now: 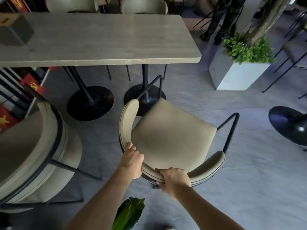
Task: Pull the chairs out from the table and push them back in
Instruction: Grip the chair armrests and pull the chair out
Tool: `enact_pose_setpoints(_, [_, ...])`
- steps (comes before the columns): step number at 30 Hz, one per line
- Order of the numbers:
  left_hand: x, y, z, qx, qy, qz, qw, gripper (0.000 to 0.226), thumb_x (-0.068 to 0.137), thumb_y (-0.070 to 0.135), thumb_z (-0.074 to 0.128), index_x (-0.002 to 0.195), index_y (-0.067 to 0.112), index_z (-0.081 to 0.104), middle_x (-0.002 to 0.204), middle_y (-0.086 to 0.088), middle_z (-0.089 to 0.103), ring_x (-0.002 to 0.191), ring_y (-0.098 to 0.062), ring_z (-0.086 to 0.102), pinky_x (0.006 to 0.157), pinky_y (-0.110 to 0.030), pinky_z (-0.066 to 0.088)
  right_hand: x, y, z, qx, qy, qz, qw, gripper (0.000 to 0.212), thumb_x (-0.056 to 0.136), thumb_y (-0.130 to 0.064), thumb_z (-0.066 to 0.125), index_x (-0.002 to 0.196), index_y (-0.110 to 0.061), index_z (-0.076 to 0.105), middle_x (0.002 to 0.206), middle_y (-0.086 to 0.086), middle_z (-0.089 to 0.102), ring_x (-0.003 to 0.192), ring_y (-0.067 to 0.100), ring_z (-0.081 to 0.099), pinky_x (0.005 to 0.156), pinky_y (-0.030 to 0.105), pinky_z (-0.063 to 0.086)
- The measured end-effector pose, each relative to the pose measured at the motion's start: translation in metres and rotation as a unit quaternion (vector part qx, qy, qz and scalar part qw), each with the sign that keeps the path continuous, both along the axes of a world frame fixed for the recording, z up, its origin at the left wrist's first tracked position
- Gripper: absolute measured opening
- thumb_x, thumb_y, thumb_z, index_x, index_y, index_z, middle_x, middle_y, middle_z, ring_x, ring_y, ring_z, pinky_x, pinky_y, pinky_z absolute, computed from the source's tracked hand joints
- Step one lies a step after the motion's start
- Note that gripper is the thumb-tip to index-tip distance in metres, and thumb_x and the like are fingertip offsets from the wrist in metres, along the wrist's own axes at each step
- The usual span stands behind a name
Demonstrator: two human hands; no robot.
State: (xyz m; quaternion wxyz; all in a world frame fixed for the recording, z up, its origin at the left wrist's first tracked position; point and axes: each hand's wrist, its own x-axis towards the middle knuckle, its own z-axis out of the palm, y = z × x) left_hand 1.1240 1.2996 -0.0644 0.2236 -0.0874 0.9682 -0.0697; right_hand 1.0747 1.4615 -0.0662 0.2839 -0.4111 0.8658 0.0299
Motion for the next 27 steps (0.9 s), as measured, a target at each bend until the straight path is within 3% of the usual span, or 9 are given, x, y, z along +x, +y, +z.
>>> enact_pose_setpoints(6, [0.005,0.021,0.002,0.006,0.003,0.082,0.997,0.022,0.076,0.021,0.059,0.095,0.013,0.066,0.098,-0.008,0.069,0.106,-0.029,0.056,0.11,-0.043,0.022,-0.028,0.008,0.007,0.019,0.015,0.109,0.994,0.045,0.093,-0.044,0.045,0.138,-0.037,0.042,0.119,0.003,0.065,0.111,0.027,0.059,0.088,0.037,0.046])
enact_pose_setpoints(18, [-0.011,0.065,-0.004,0.048,0.028,0.236,0.97,0.027,0.078,0.014,0.051,0.101,0.013,0.065,0.1,-0.009,0.07,0.107,-0.032,0.052,0.111,-0.044,0.022,-0.103,0.008,0.013,0.049,-0.006,0.188,0.981,0.047,0.086,-0.046,0.059,0.131,-0.038,0.052,0.112,-0.006,0.069,0.107,0.019,0.062,0.09,0.033,0.047])
enact_pose_setpoints(24, [-0.021,0.067,-0.002,0.1,0.027,0.213,0.972,0.027,0.078,0.018,0.055,0.104,0.014,0.063,0.105,-0.005,0.066,0.112,-0.03,0.047,0.11,-0.045,0.023,-0.123,0.015,0.018,0.049,-0.008,0.192,0.98,0.051,0.088,-0.042,0.06,0.136,-0.045,0.044,0.119,-0.008,0.067,0.112,0.017,0.059,0.09,0.028,0.043])
enact_pose_setpoints(27, [-0.015,0.04,-0.007,0.117,0.043,0.18,0.976,0.034,0.08,0.039,0.059,0.107,0.019,0.065,0.106,0.0,0.065,0.113,-0.024,0.048,0.104,-0.044,0.022,-0.128,0.019,0.016,0.049,0.0,0.181,0.982,0.051,0.088,-0.043,0.06,0.136,-0.046,0.044,0.121,-0.01,0.067,0.113,0.015,0.059,0.092,0.028,0.042])
